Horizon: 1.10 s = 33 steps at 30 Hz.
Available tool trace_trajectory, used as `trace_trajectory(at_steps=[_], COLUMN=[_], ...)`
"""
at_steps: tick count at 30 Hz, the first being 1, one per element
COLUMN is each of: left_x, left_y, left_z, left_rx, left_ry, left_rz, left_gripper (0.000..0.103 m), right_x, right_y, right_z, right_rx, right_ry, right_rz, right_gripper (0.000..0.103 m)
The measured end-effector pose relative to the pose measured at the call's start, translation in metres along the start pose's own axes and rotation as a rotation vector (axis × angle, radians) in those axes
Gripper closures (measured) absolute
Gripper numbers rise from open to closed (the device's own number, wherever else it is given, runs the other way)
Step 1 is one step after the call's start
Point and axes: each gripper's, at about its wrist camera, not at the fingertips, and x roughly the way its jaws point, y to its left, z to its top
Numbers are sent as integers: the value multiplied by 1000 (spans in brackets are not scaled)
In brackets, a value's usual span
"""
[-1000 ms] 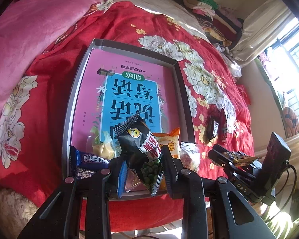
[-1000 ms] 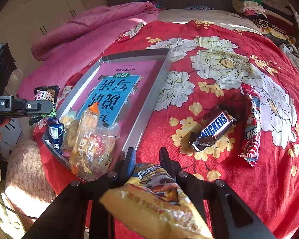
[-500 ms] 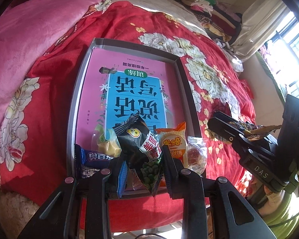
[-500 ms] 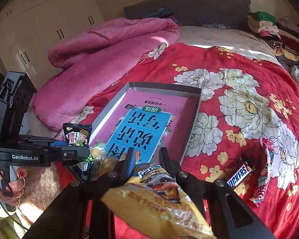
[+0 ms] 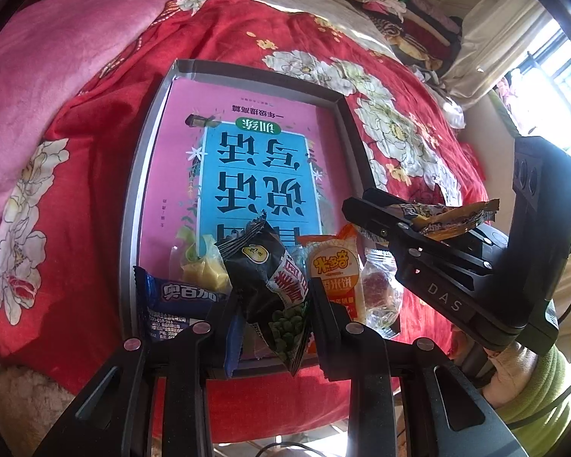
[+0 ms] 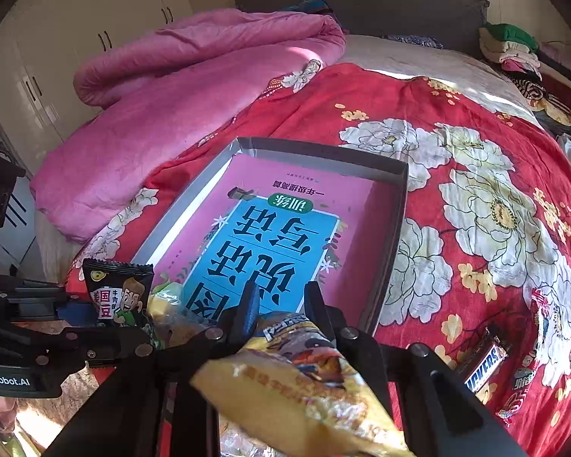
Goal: Organize snacks
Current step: 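Carry the black-green bag with the left gripper while the right carries the yellow chip bag to the tray, then release the black-green bag into the tray with the left gripper while the right releases the chip bag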
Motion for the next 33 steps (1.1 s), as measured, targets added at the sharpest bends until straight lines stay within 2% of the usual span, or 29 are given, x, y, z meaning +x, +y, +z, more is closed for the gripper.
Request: trace_trajectory(at_steps=[8,23,30,33], left_x=[5,8,6,4], left_y=[0,-6,-7,-8], left_z=[1,1,2,2], left_rx=[-2,12,12,11], left_ry=[11,29,28,23], left_rz=[0,6,11,9], left_gripper=[71,70,69,66], right_x=[-3,-27,-38,-44], right_y=[-3,-9,-10,-9], right_z=[-7,-13,-12,-12], right_rx=[23,60,68,69], right_ry=[7,-25,-47,-56], right_rz=[27,37,41,47], right_gripper=[77,60,59,58])
